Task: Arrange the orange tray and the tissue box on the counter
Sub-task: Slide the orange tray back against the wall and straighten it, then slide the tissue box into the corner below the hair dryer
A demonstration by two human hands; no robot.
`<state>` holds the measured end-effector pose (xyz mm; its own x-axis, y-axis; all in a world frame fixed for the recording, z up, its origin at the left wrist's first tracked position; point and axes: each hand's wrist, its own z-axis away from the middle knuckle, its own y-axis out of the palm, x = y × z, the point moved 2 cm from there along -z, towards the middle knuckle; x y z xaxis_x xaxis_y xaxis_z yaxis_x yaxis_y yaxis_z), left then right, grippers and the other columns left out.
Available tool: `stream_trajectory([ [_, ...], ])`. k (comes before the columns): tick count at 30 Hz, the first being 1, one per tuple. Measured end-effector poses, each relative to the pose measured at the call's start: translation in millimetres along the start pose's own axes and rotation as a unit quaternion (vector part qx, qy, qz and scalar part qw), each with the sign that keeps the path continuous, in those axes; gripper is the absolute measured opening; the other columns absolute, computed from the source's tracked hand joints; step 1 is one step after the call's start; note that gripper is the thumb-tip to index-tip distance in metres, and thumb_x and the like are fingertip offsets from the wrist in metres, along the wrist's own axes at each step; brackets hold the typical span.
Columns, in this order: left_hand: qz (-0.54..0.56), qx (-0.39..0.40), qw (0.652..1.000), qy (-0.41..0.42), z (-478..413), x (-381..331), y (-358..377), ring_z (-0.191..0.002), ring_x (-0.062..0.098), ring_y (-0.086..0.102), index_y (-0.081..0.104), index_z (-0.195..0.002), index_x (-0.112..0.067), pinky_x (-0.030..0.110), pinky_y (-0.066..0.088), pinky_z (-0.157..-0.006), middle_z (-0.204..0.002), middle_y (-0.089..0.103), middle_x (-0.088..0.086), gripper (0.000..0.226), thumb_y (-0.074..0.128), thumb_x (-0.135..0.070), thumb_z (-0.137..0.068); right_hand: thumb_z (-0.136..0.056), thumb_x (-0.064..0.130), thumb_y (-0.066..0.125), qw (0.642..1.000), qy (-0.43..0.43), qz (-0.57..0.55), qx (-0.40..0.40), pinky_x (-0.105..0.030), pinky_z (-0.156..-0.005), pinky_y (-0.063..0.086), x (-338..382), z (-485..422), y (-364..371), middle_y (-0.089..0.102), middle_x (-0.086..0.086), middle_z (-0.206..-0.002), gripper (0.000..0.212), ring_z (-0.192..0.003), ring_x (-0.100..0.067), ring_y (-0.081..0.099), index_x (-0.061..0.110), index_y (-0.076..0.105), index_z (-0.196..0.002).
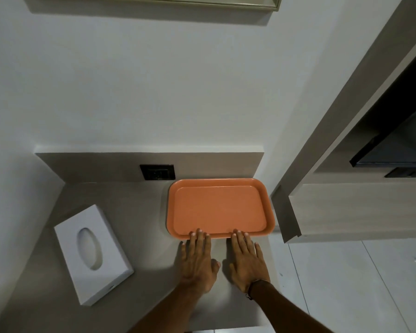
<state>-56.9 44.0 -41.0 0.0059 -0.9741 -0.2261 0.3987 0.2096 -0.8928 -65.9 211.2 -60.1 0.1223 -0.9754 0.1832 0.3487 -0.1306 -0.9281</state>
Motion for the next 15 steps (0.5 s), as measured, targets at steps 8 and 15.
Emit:
stream_trajectory([
  [8, -0.004, -0.002, 1.000, 0.000, -13.7, 4.8, 4.8, -0.154, 0.027, -0.023, -0.017, -0.156, -0.019, 0.053, -0.006, -0.126, -0.166, -0.025, 0.006, 0.082, 0.028, -0.055, -0.098, -0.090, 0.053, 0.024, 1.000, 0.006, -0.007, 0.005, -0.044, -0.119, -0.008, 0.6, -10.5, 0.5, -0.023, 0.002, -0.161, 0.084, -0.151, -0.022, -0.021, 0.019, -0.011, -0.158],
  [15, 0.009, -0.021, 1.000, -0.011, 5.6, 16.5, -8.2, -0.155, 0.027, -0.017, -0.015, -0.156, -0.017, 0.053, -0.001, -0.127, -0.167, -0.020, 0.006, 0.083, 0.027, -0.057, -0.098, -0.096, 0.042, 0.038, 1.000, -0.009, -0.005, -0.005, -0.047, -0.120, -0.006, 12.0, -3.2, -10.5, -0.018, 0.001, -0.166, 0.084, -0.154, -0.025, -0.017, 0.025, -0.018, -0.156],
])
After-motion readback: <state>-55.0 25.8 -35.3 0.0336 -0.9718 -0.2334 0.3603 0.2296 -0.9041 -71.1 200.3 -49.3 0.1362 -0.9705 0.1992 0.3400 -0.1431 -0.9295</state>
